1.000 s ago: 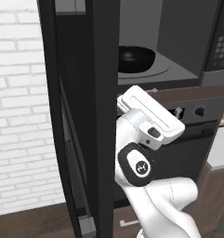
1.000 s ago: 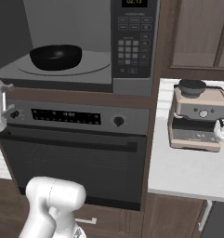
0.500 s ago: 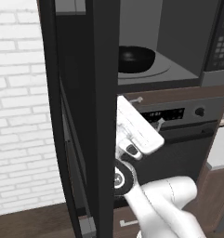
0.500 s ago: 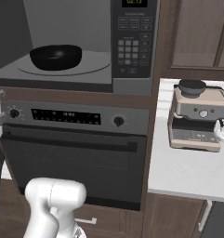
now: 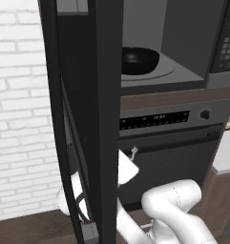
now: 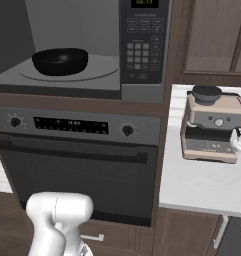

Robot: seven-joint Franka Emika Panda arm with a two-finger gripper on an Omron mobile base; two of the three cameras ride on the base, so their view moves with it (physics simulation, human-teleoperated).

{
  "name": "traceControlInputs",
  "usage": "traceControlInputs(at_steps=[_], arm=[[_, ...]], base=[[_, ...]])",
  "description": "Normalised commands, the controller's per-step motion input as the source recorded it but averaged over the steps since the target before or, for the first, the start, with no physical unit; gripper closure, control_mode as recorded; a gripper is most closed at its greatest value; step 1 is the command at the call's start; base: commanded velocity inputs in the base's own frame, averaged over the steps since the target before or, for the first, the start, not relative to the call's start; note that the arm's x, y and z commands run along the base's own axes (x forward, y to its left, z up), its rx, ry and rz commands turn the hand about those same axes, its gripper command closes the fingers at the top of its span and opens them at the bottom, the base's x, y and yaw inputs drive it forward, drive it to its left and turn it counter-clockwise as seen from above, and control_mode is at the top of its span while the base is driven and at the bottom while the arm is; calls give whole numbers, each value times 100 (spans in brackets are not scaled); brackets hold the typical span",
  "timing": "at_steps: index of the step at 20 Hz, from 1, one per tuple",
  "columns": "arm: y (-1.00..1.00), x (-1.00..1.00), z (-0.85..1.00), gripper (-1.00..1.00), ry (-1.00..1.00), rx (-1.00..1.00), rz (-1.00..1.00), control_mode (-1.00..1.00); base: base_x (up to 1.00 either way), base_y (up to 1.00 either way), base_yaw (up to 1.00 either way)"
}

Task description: Pick the garlic from the sink and place it in the bowl. Then pick the bowl and place it in the microwave. Then close the microwave door and press the start button.

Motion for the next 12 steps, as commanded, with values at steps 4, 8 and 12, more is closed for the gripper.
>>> traceControlInputs(at_steps=[4, 8, 12], arm=[[95, 6, -48, -100, 1, 0, 11, -100], [98, 10, -11, -100, 1, 0, 13, -100], [99, 2, 0, -100, 0, 0, 11, -100]], base=[[0, 0, 0], [0, 0, 0], [0, 0, 0]])
